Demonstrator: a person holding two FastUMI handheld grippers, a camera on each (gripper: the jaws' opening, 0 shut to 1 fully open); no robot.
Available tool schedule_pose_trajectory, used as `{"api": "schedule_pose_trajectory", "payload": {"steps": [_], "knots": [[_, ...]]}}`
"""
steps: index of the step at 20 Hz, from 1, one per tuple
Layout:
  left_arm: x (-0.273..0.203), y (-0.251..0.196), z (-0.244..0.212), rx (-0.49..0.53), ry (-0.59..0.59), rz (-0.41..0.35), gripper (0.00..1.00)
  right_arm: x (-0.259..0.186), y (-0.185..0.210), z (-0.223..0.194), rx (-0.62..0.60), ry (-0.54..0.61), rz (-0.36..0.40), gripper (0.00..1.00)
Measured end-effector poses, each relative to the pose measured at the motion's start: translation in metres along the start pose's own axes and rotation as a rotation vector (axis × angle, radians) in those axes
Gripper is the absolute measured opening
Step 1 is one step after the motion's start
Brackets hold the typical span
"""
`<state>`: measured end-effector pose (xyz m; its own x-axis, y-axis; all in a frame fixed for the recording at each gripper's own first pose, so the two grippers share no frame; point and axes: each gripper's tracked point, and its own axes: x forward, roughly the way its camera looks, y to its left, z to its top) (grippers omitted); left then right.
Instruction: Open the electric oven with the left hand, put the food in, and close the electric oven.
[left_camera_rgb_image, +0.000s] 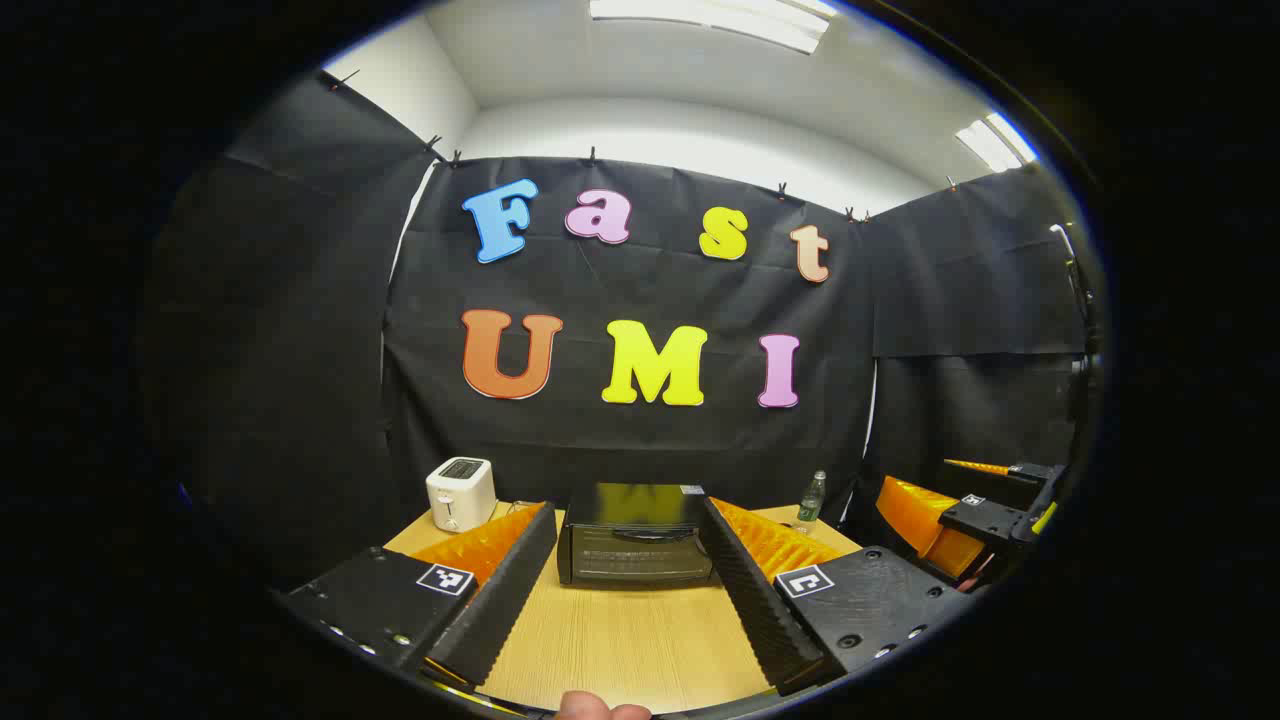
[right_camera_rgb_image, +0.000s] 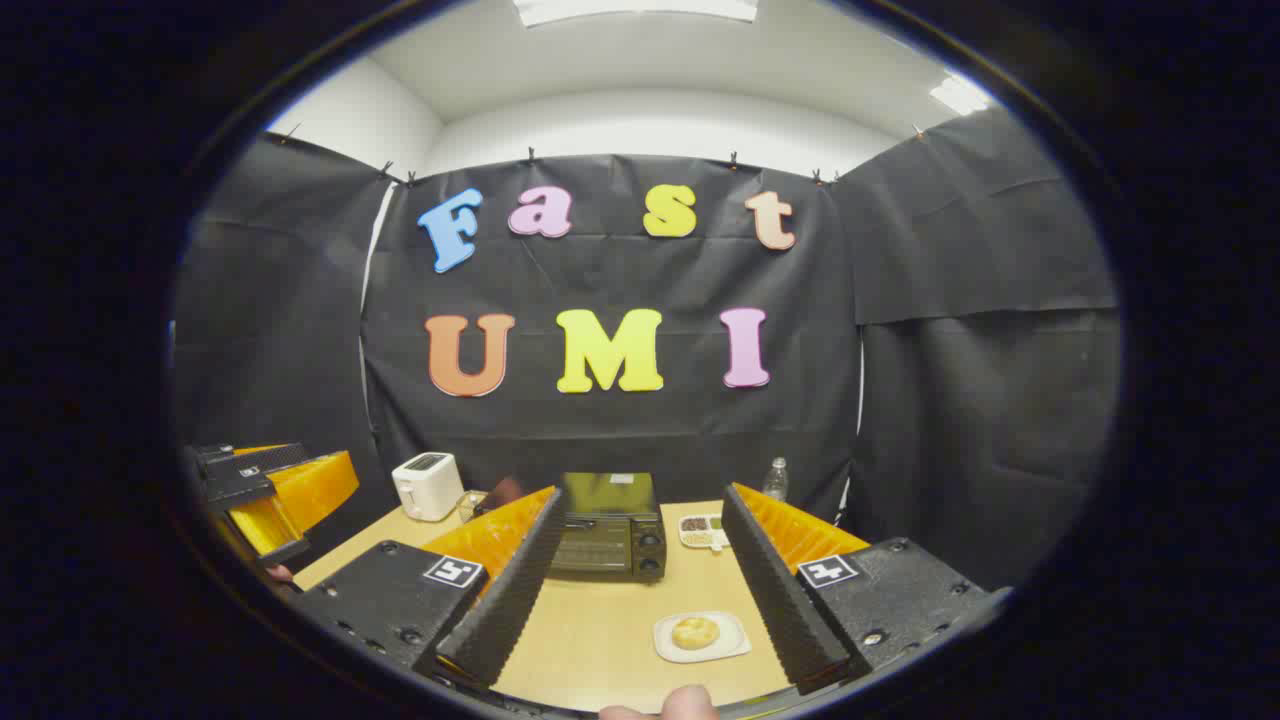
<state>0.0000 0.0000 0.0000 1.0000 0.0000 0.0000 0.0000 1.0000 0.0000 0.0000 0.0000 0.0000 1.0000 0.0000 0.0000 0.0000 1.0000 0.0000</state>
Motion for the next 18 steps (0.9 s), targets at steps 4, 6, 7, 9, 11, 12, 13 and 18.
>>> {"api": "schedule_pose_trajectory", "payload": {"steps": [4, 6, 7, 9, 11, 12, 13, 18], "knots": [[-0.001, 0.0, -0.003, -0.006, 0.008, 0.002, 0.94, -0.004, 0.0, -0.003, 0.001, 0.004, 0.0, 0.99], [-0.003, -0.002, -0.004, -0.003, 0.01, 0.001, 0.94, -0.005, -0.003, -0.005, -0.003, 0.007, -0.003, 0.99], [-0.004, -0.003, -0.005, -0.001, 0.01, 0.002, 0.94, -0.006, -0.004, -0.007, -0.006, 0.009, -0.007, 0.99], [-0.005, -0.003, -0.004, 0.0, 0.008, 0.0, 0.94, -0.006, -0.008, -0.006, -0.005, 0.006, -0.014, 0.99], [-0.005, -0.005, -0.003, -0.004, 0.007, -0.003, 0.94, -0.007, -0.01, -0.006, -0.001, 0.005, -0.018, 0.99], [-0.005, -0.005, -0.003, -0.005, 0.008, -0.004, 0.94, -0.008, -0.011, -0.005, 0.0, 0.006, -0.019, 0.99], [-0.003, -0.007, -0.003, -0.006, 0.009, -0.005, 0.94, -0.008, -0.012, -0.007, 0.0, 0.006, -0.02, 0.99], [-0.004, -0.008, -0.005, -0.004, 0.01, -0.003, 0.94, -0.006, -0.013, -0.008, 0.001, 0.011, -0.016, 0.99]]}}
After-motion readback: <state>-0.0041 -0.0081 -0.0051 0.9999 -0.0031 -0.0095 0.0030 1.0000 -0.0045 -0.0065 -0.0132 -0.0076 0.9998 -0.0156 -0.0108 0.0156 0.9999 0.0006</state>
